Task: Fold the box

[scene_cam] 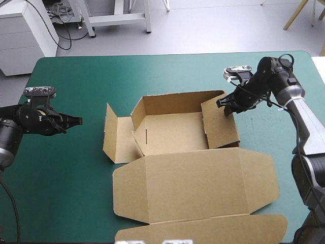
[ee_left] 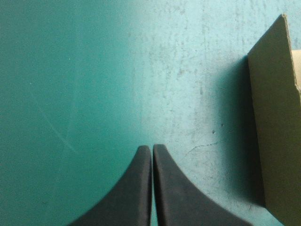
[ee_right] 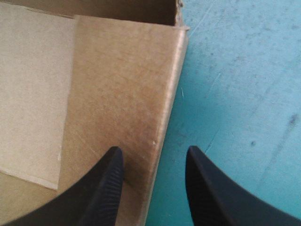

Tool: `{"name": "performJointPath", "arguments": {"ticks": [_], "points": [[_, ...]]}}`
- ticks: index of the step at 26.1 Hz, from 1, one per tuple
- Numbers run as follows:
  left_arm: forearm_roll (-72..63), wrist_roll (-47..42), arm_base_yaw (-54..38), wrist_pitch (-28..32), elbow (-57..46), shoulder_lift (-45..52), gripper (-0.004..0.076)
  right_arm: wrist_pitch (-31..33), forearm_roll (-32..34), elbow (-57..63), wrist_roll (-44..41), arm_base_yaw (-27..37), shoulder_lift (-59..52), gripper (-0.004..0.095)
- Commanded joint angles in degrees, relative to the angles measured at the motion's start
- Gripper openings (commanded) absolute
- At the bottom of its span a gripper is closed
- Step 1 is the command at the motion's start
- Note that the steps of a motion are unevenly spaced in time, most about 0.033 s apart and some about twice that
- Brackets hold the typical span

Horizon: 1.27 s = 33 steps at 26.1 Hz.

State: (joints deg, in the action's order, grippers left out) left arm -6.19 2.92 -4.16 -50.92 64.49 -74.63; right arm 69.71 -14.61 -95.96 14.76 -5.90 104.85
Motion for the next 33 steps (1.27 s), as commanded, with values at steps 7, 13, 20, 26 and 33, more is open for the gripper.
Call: {"name": "performJointPath", "arguments": {"ticks": [7,13,20,26,33], "points": [[-1.1,0.4,0.0,2.4,1.3,1.5,-0.0008,-0.8,-2.3,-1.5,-0.7,-1.2,2.3,0.0386],[-1.2,0.4,0.0,1.0,1.3,1.5,-0.0010,-1.0,-0.4,1.0,-0.7,-2.9,3.5,0.0207],[-1.0,0.4,0.0,0.3,1.3,1.5,-0.0010,-0.9,-0.9,1.0,-0.7,-2.9,3.5,-0.0018],[-1.0,0.4,0.0,0.3,1.3,1.5,-0.0010,-0.8,-2.9,1.0,-0.7,-2.9,2.7,-0.0019],[-1.1,0.4,0.0,1.8,1.3,1.5,-0.0010,-0.8,-2.6,1.0,-0.7,-1.6,-2.8,-0.0019]]}}
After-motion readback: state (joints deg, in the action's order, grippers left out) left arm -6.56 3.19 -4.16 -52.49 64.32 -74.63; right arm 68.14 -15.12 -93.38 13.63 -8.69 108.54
